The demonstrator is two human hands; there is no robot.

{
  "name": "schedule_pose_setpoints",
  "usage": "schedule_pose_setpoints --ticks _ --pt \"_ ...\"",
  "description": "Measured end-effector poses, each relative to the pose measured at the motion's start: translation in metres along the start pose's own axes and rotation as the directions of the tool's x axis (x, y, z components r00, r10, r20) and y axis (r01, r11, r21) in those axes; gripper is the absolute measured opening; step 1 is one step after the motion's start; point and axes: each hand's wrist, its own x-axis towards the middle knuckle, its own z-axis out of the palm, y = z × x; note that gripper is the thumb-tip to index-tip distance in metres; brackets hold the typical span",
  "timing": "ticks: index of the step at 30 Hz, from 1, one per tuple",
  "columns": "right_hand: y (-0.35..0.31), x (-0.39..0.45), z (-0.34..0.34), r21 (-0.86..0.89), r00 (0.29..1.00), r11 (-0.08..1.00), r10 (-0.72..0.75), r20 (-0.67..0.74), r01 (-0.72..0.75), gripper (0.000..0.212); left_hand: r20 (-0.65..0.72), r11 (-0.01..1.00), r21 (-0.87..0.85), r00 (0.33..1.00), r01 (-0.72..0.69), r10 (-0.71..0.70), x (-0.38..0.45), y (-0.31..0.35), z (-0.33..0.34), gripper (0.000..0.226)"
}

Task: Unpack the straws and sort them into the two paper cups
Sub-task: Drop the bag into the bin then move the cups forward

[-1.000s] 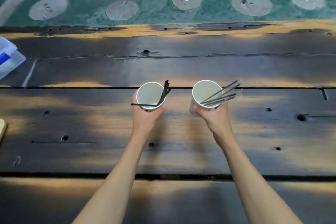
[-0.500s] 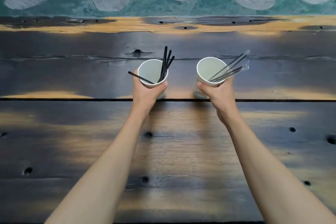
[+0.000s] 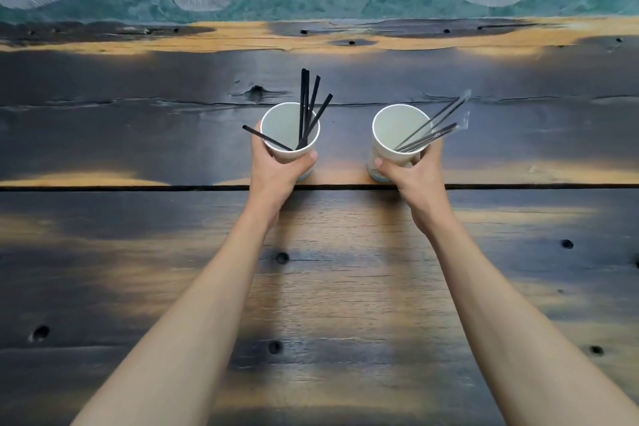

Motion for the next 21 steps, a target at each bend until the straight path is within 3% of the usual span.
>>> schedule_pose_setpoints --ticks 5,9,13,17,19,21 --pt "-0.006 -0.031 -0.011 -0.055 0.999 0.997 0.047 -0.003 -0.047 0.101 -0.003 0.99 0.098 0.995 0.097 -0.098 -0.028 0.007 -0.011 0.115" --pt "-0.026 -0.075 -0.024 -0.082 0.997 0.995 0.053 -0.06 -0.058 0.097 -0.097 0.984 0.112 0.987 0.141 -0.131 -0.077 0.023 -0.029 0.11" --pt "-0.07 -0.118 -0.032 -0.127 0.994 0.992 -0.032 -0.108 0.018 0.082 -0.113 0.973 0.232 0.992 -0.022 0.05 -0.132 0.065 -0.051 0.095" --pt "-0.129 -0.166 -0.041 -0.249 0.972 0.949 -0.219 -0.083 0.193 0.079 -0.048 0.887 0.405 0.964 -0.222 0.263 -0.184 0.122 -0.071 0.088" --pt "-0.161 -0.187 -0.046 -0.306 0.94 0.903 -0.335 -0.065 0.301 0.078 -0.018 0.816 0.48 0.926 -0.323 0.377 -0.202 0.153 -0.08 0.086" --pt "-0.192 -0.214 -0.05 -0.374 0.863 0.809 -0.504 -0.045 0.453 0.077 0.008 0.727 0.526 0.857 -0.442 0.515 -0.226 0.186 -0.085 0.086"
